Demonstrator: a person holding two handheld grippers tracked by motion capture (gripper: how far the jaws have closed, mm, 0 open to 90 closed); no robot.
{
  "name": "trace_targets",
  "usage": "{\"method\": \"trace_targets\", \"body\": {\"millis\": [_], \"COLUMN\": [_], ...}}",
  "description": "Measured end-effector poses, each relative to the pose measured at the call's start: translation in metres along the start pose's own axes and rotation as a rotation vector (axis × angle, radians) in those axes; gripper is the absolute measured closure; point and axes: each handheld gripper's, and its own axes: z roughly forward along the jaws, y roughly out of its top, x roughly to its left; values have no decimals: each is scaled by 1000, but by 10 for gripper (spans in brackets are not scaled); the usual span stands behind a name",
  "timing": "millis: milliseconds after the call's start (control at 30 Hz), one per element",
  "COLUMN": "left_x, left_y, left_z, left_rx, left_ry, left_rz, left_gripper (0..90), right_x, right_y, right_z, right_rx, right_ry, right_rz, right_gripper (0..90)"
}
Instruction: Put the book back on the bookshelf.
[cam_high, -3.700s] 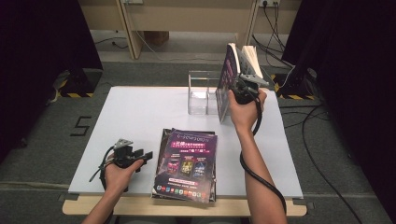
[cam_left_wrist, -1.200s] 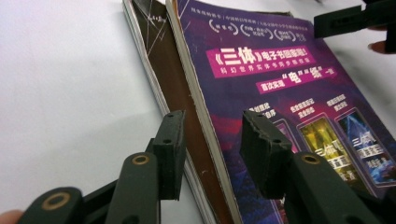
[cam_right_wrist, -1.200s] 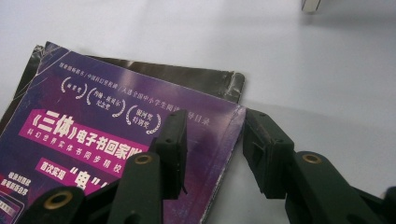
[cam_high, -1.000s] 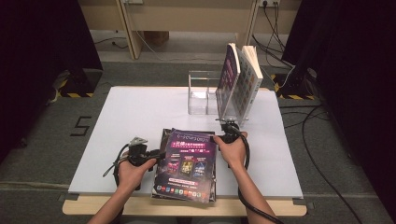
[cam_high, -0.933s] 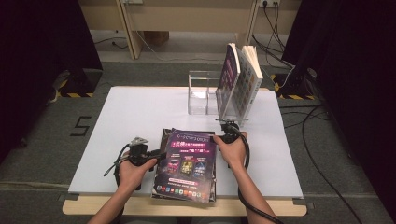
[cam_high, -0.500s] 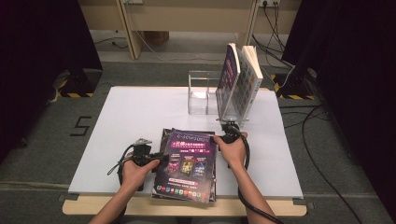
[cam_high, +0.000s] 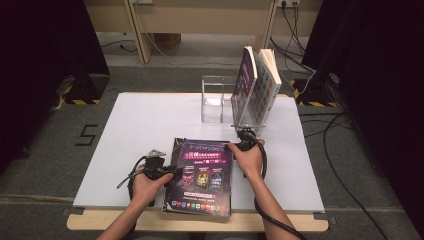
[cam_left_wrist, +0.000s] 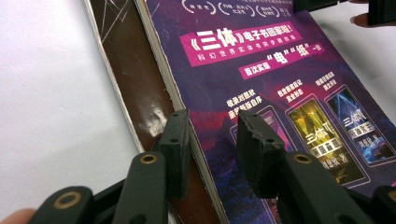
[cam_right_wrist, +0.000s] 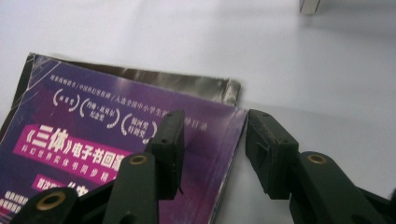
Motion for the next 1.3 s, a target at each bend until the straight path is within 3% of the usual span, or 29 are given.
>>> {"method": "trace_targets", "body": {"millis": [367, 700, 867, 933, 1300], "left_x": [-1, -5, -6, -7, -7], "left_y": [0, -1, -2, -2, -2], "left_z": [0, 1, 2, 2, 2], "left_rx": [1, -1, -2, -7, -8], "left_ry": [5, 12, 13, 13, 13], "left_rz": [11, 18, 21, 18, 16], "left_gripper": [641, 643, 646, 647, 646], "right_x": [-3, -3, -7, -8, -8], "right_y": [12, 9, 8, 7, 6], "right_z": [7, 5, 3, 3, 1], "right_rx": [14, 9, 11, 12, 14], "right_ry": [5, 9, 32, 28, 37], "right_rz": [-2, 11, 47, 32, 43], "right_gripper": [565, 561, 560, 560, 558]}}
